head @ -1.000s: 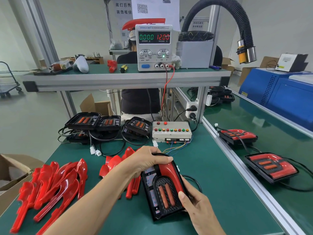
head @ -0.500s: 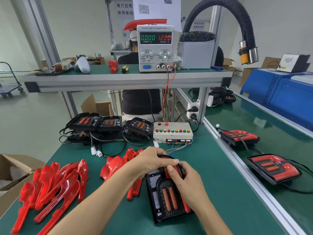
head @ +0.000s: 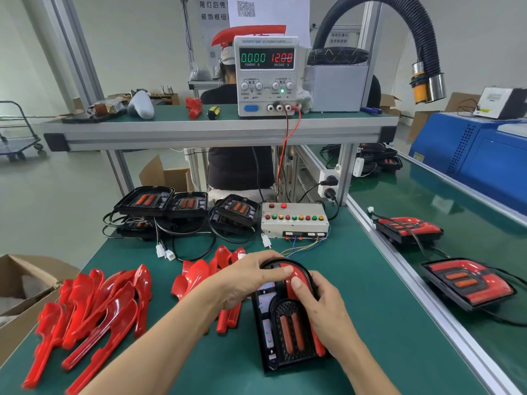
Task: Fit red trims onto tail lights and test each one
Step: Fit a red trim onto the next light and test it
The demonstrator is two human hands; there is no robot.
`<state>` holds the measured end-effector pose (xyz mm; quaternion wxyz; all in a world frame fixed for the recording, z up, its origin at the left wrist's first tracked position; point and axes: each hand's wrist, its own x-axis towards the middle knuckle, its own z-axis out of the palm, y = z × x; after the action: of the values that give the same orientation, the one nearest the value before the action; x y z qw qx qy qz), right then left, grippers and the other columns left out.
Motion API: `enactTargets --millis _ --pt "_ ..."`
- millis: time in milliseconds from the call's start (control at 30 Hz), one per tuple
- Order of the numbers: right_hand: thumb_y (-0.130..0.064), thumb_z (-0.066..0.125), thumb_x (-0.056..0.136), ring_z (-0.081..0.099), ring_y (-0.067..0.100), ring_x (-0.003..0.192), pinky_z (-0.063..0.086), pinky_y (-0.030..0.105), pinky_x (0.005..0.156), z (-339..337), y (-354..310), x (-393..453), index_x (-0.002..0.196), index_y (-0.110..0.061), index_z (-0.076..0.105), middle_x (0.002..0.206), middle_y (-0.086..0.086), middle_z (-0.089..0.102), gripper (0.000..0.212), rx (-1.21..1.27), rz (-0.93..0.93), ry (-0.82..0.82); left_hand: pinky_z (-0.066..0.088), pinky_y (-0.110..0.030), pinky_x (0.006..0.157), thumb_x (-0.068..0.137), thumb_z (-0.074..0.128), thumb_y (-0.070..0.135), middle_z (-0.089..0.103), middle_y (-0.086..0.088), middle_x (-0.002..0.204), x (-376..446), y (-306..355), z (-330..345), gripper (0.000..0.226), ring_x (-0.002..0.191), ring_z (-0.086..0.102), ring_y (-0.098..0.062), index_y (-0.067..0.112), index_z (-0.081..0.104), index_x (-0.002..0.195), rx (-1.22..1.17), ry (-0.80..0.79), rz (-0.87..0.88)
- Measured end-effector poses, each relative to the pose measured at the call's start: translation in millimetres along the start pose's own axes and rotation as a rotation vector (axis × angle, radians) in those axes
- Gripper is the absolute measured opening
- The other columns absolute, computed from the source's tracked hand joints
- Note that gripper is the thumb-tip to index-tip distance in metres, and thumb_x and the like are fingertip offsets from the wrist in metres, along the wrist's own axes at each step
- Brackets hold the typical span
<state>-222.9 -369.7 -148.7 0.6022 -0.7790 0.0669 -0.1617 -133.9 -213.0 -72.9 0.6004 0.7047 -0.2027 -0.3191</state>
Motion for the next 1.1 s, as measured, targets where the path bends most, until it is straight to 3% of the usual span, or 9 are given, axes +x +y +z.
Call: enactTargets --millis 100,267,500,633,833,933,1100 --pt "-0.075 0.057 0.081 0.069 0.009 0.084 0.05 0.025 0.075 -2.3 -2.4 2.5 0.094 -0.038 0.067 0.091 -0.008 0.073 0.041 -0.012 0.009 -0.027 0.051 -0.043 0.101 0.09 0.072 0.009 0.071 -0.014 0.101 1.6 0.1 2.0 0.027 0.092 0.066 -0.023 -0.004 0.068 0.113 -0.052 0.033 -0.017" --pt "-0.073 0.059 0.082 0.069 0.009 0.086 0.054 0.032 0.08 -3.0 -1.1 4.8 0.097 -0.039 0.066 0.093 -0.009 0.073 0.038 -0.024 0.015 -0.056 0.05 -0.047 0.102 0.089 0.072 0.003 0.07 -0.018 0.101 1.0 1.4 3.5 0.027 0.093 0.065 -0.027 -0.006 0.067 0.114 -0.059 0.059 -0.034" --pt "-0.068 0.061 0.087 0.069 0.017 0.093 0.054 0.043 0.09 -3.4 -4.6 3.8 0.104 -0.031 0.069 0.097 -0.003 0.073 0.042 0.072 -0.002 -0.089 0.055 -0.041 0.093 0.087 0.072 0.001 0.072 -0.017 0.098 3.3 -0.2 5.5 0.025 0.088 0.068 -0.027 -0.006 0.068 0.111 -0.113 0.1 -0.064" --pt "-0.066 0.064 0.086 0.068 0.027 0.097 0.054 0.053 0.093 -4.3 -5.3 2.9 0.105 -0.026 0.07 0.098 0.004 0.073 0.044 0.123 0.004 -0.091 0.054 -0.043 0.095 0.086 0.072 0.001 0.073 -0.017 0.097 3.2 -0.1 6.3 0.023 0.088 0.068 -0.027 -0.005 0.07 0.109 -0.111 0.11 -0.064" --pt "-0.075 0.048 0.088 0.067 0.019 0.107 0.049 0.051 0.102 -5.5 -7.7 11.2 0.11 -0.03 0.07 0.108 -0.004 0.074 0.055 0.101 0.073 -0.147 0.058 -0.033 0.079 0.087 0.07 -0.001 0.073 -0.017 0.094 3.3 1.2 7.2 0.023 0.084 0.069 -0.028 -0.005 0.07 0.11 -0.152 0.122 -0.093" --pt "-0.075 0.052 0.086 0.069 0.017 0.11 0.049 0.051 0.104 -5.1 -10.8 15.2 0.116 -0.034 0.071 0.112 -0.006 0.075 0.055 0.147 0.098 -0.173 0.056 -0.037 0.086 0.088 0.071 0.003 0.073 -0.017 0.097 2.6 -0.4 5.2 0.024 0.086 0.069 -0.027 -0.003 0.07 0.111 -0.147 0.116 -0.094" --pt "-0.07 0.064 0.086 0.068 0.036 0.11 0.049 0.06 0.102 -3.6 -7.9 16.9 0.116 -0.022 0.073 0.11 0.008 0.076 0.057 0.259 0.119 -0.169 0.054 -0.04 0.097 0.089 0.075 0.014 0.073 -0.022 0.111 2.1 -6.4 7.2 0.025 0.093 0.07 -0.024 0.002 0.071 0.111 -0.087 0.151 -0.024"
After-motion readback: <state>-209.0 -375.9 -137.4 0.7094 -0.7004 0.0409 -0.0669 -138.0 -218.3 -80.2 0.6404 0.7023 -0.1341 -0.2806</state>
